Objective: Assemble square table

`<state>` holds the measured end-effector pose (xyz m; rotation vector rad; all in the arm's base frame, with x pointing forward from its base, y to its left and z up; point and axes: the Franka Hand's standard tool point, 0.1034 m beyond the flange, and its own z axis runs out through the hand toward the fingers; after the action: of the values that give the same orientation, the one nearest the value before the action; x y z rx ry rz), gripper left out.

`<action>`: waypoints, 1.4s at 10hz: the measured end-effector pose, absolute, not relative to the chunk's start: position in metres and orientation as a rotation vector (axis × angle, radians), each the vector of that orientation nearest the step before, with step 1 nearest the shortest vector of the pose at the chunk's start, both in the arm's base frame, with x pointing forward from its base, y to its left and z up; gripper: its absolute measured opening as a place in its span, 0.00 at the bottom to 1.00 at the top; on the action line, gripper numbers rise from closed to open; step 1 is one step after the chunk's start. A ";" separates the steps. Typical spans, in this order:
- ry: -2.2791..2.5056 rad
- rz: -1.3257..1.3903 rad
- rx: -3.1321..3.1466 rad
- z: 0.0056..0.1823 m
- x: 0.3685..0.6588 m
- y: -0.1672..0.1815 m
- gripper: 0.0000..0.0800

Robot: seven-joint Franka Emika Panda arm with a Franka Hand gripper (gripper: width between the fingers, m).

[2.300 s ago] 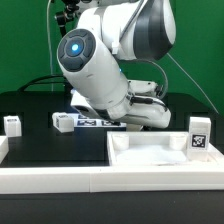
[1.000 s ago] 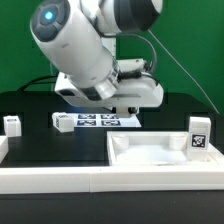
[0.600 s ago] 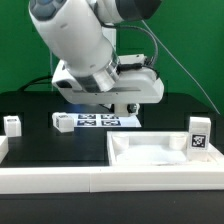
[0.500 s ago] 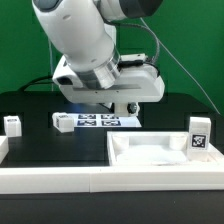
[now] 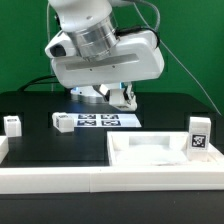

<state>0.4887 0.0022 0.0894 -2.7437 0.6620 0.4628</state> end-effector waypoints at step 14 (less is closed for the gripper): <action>0.263 0.039 -2.984 0.127 0.560 -0.035 0.37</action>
Offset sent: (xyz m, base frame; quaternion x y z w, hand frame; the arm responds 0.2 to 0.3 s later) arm 0.0177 -0.0318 0.0147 -0.0802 0.1816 -0.1734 0.9646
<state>0.5600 -0.0351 0.1274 -2.9845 0.2632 0.0393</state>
